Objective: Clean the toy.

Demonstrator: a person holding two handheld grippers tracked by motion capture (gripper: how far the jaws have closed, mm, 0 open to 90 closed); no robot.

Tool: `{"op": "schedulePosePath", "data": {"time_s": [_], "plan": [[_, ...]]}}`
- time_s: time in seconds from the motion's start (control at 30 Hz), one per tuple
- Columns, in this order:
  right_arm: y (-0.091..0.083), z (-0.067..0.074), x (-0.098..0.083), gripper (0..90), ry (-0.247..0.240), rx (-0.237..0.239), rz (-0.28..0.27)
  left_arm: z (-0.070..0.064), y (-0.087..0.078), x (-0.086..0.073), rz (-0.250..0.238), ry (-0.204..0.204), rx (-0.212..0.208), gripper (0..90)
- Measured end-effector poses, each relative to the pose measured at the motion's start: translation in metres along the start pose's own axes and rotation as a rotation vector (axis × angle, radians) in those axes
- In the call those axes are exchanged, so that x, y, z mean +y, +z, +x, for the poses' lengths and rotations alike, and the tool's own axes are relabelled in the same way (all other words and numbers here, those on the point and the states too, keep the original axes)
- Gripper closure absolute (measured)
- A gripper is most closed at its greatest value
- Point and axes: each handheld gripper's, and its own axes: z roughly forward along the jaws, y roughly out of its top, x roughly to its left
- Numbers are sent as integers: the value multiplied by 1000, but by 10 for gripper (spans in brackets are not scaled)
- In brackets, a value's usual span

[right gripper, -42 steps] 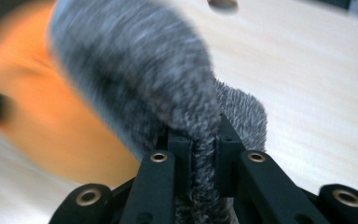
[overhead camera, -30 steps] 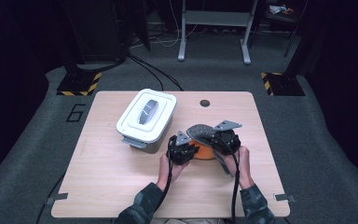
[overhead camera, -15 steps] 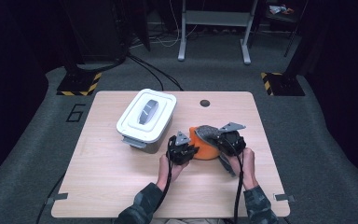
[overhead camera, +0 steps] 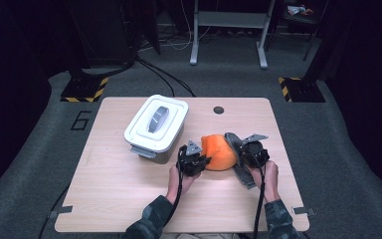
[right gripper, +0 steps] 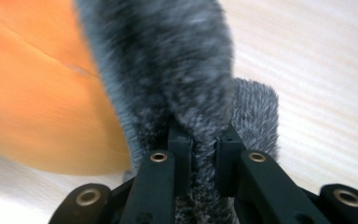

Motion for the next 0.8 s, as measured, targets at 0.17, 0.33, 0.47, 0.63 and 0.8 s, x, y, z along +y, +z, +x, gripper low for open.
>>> {"op": "schedulePosePath", "data": {"time_s": [0.17,0.33,0.47,0.63,0.8], "plan": [[17,-5,-8,809,18,15,48,2,0,-1,-3,-7,1,810],[2,-7,-3,810,22,-17,9,3,-1,-1,-2,-6,1,808],[-31,0,12,810,-18,-35,-110,3,-1,-1,1,-3,1,808],[-42,22,27,810,-87,28,-149,3,-1,-1,0,-2,-1,799],[-20,23,30,812,-65,64,-93,2,-2,-1,1,22,2,643]]}}
